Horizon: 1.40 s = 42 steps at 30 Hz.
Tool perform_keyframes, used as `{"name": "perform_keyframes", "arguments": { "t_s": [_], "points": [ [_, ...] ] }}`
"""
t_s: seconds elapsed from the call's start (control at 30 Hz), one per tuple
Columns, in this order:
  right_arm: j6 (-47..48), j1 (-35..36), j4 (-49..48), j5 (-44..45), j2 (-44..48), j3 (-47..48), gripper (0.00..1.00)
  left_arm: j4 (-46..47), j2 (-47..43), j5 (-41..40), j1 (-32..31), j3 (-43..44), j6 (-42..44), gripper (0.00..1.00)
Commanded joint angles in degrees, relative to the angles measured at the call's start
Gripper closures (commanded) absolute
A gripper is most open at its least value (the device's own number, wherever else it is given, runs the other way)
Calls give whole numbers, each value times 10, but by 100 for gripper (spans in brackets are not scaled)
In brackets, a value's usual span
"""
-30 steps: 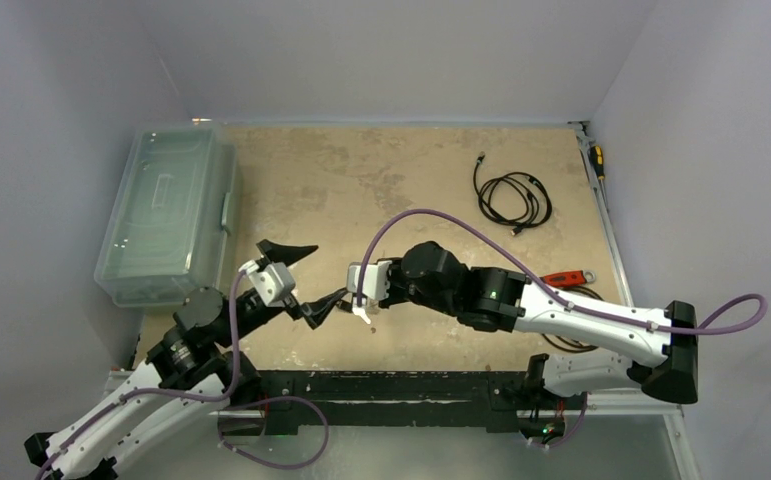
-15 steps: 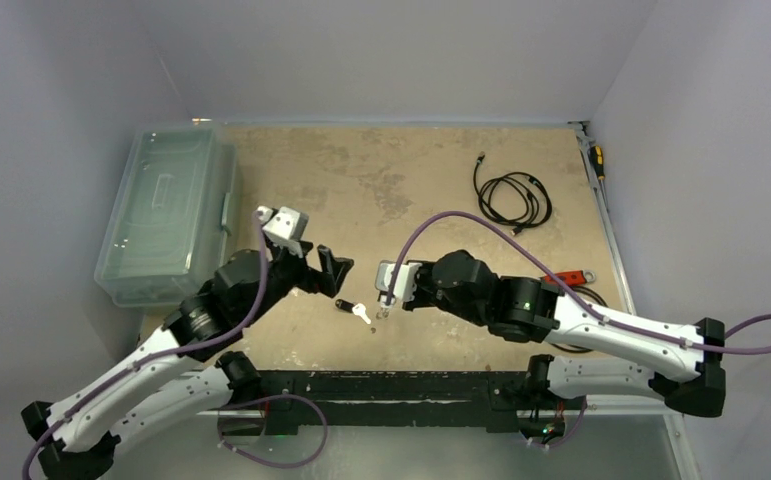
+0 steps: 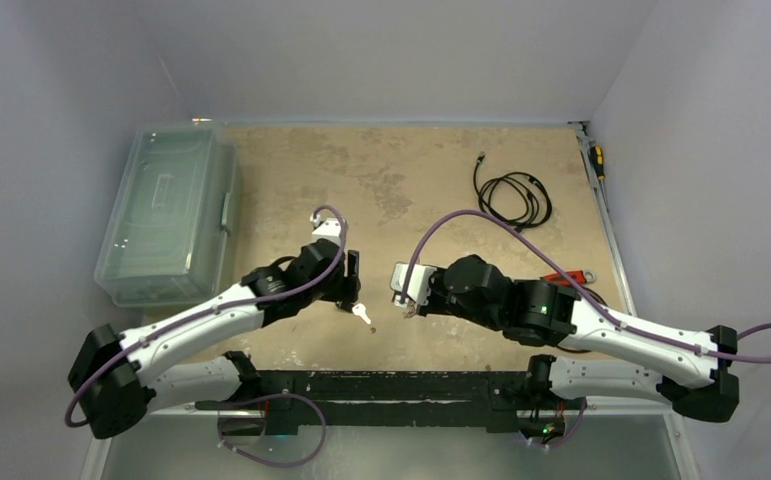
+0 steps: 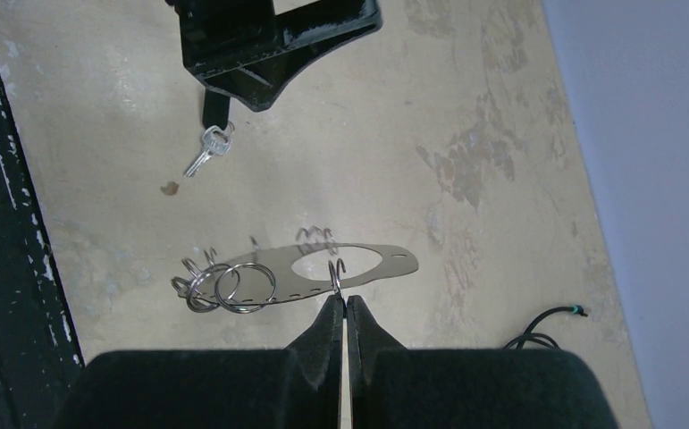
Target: Put the keys on the keyring
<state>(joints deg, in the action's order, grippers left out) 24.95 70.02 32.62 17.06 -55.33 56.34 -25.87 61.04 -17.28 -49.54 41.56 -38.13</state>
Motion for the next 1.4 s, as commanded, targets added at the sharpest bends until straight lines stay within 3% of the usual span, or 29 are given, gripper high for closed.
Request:
{"name": "perform_keyframes", "arguments": {
  "t_s": [0.0,0.27,1.03,1.37],
  "points": [
    [-21,2,-12,12,40,-12,100,-28,69,-13,-6,30,-81,42],
    [-20,2,-15,16,37,-23,100,32,120,-13,-21,7,-121,58],
    [-20,2,-24,16,50,-34,100,123,230,-12,-43,-27,-132,74],
    [-22,2,-26,15,51,-38,100,151,256,-9,-44,-44,-132,100]
  ]
}}
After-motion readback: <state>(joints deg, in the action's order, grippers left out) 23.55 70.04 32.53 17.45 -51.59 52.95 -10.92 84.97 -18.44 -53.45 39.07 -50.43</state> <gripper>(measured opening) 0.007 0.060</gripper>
